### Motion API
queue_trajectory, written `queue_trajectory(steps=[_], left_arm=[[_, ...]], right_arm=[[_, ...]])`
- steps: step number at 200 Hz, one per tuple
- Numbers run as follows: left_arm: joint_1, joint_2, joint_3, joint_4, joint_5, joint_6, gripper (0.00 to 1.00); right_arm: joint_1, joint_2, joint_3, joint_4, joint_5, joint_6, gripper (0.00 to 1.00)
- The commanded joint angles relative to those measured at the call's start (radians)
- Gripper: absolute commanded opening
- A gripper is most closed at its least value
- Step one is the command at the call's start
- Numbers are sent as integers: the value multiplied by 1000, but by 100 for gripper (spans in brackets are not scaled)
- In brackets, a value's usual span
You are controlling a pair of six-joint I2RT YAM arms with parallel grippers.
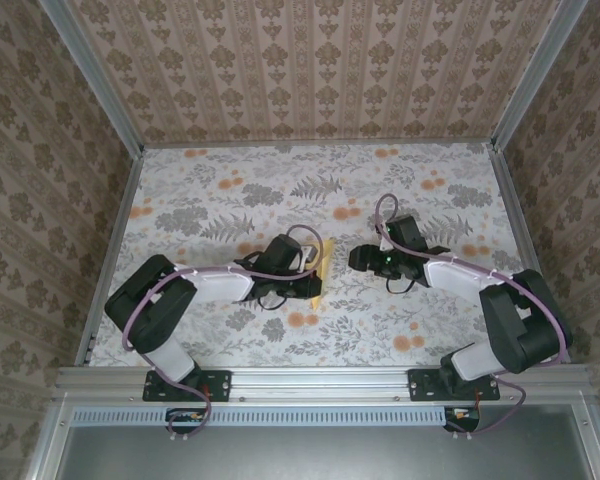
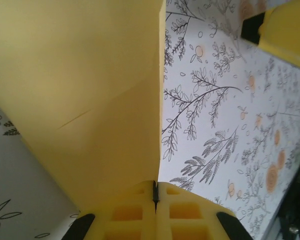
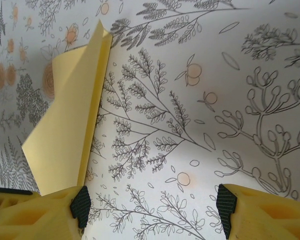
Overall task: Fold a paper plane with a square sheet of paper (fold left side to right side)
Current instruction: Fold the wing for the fifth time at the center of the table.
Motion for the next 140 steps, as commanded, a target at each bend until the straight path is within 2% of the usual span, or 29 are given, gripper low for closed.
queue_trajectory(steps=[1, 54, 140], left_arm=[[27, -20, -36, 143, 97, -71, 0], [73, 18, -101, 330, 186, -158, 0], [130, 58, -163, 457, 280, -191, 0]], right_arm=[[23, -25, -25, 73, -27, 17, 70], [62, -23, -85, 218, -44, 78, 69], [121, 65, -73, 334, -48, 141, 68]])
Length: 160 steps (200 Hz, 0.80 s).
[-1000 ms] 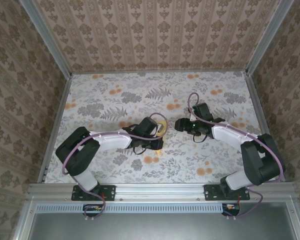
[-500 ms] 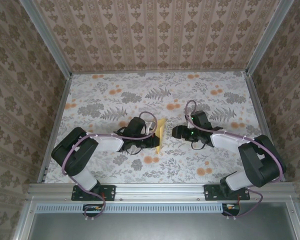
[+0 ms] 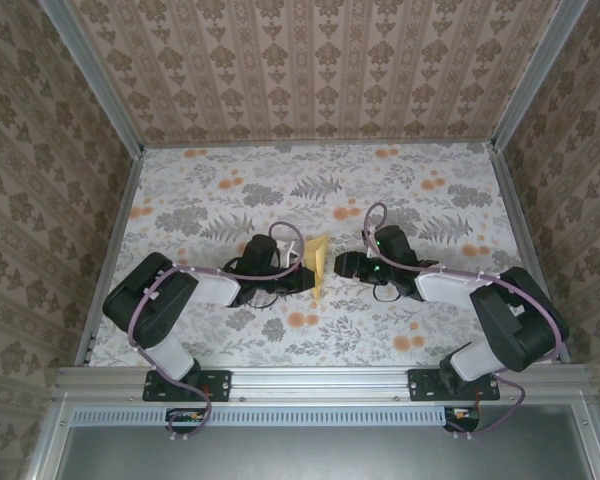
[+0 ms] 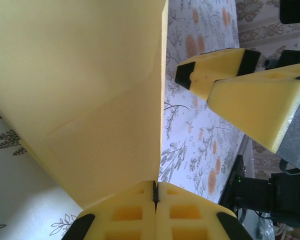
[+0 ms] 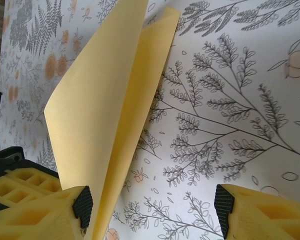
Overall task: Fold a paper plane with a square sheet of paper (fold left side to right side)
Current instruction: Fold the wing for the fifth time at the center of the table.
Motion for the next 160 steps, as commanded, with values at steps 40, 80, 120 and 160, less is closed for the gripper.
queue_trajectory(steps=[40, 80, 120, 160], left_arm=[[40, 103, -62, 239, 89, -93, 0], [65, 173, -98, 410, 125, -157, 0], [71, 215, -99, 475, 135, -188, 0], [70, 216, -98, 474, 133, -190, 0]], right_arm=[[39, 58, 20, 88, -2, 52, 67], [56, 88, 38, 100, 4, 62, 67], [65, 123, 53, 136, 15, 88, 65], [68, 173, 91, 164, 21, 118, 63]])
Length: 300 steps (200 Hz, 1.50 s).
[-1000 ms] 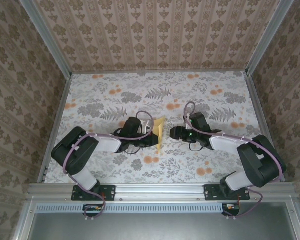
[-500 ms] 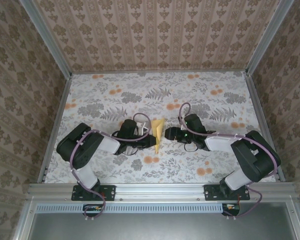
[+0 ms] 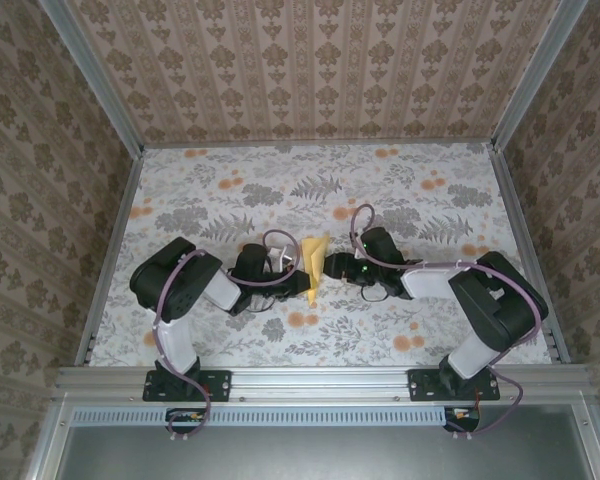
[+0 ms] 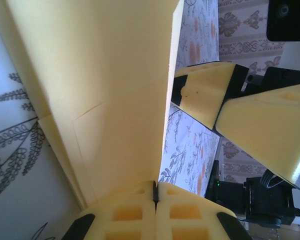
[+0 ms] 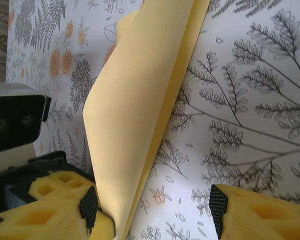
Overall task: Fold a paper plane with a square sheet of paper (fold left side to right side)
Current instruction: Fold the wing for the fifth time at the center of the table.
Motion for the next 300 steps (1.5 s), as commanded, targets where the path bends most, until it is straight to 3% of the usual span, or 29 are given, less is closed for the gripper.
queue_trajectory(steps=[1, 147, 213, 300], left_arm=[[9, 8, -6, 48, 21, -18, 0], [10, 7, 0, 41, 7, -22, 0], [10, -3, 5, 32, 8, -22, 9], [26, -78, -3, -29, 8, -3, 31]], right_arm=[[8, 36, 43, 48, 20, 35, 63], [7, 201, 167, -24, 62, 78, 45], [7, 220, 178, -42, 56, 81, 42], [7, 223, 179, -50, 57, 81, 42]])
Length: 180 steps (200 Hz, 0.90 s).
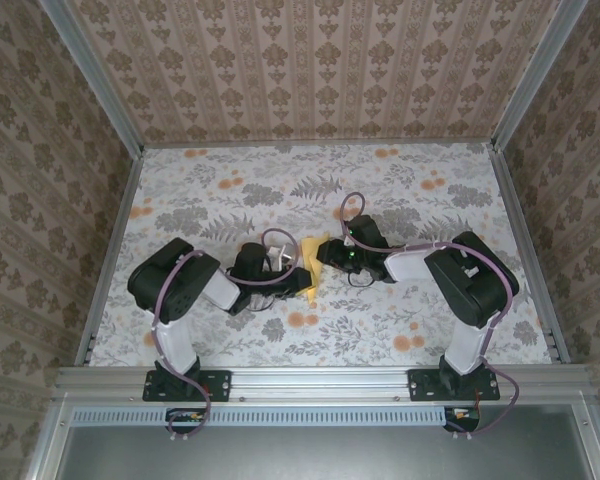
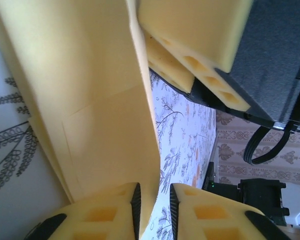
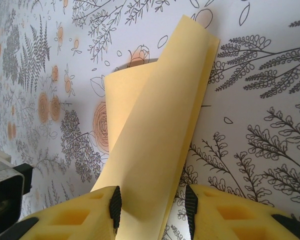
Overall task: Fold a paper plane with a square sheet of paper (fold left side to right side)
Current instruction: Fold the wing for the fifth time at the center of the table.
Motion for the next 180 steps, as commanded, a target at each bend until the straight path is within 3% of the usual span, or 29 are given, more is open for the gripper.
queue_trajectory(steps=[1, 47, 85, 180], left_arm=[[20, -58, -3, -17, 7, 15, 32], [53, -155, 25, -205, 0, 94, 42], [79, -145, 84, -340, -4, 149, 47], [89, -24, 191, -335, 16, 154, 41]], right_arm=[[7, 42, 9, -44, 15, 10, 42], [7, 40, 9, -45, 16, 9, 41], [7, 40, 7, -44, 15, 7, 41], [7, 35, 7, -53, 13, 6, 41]])
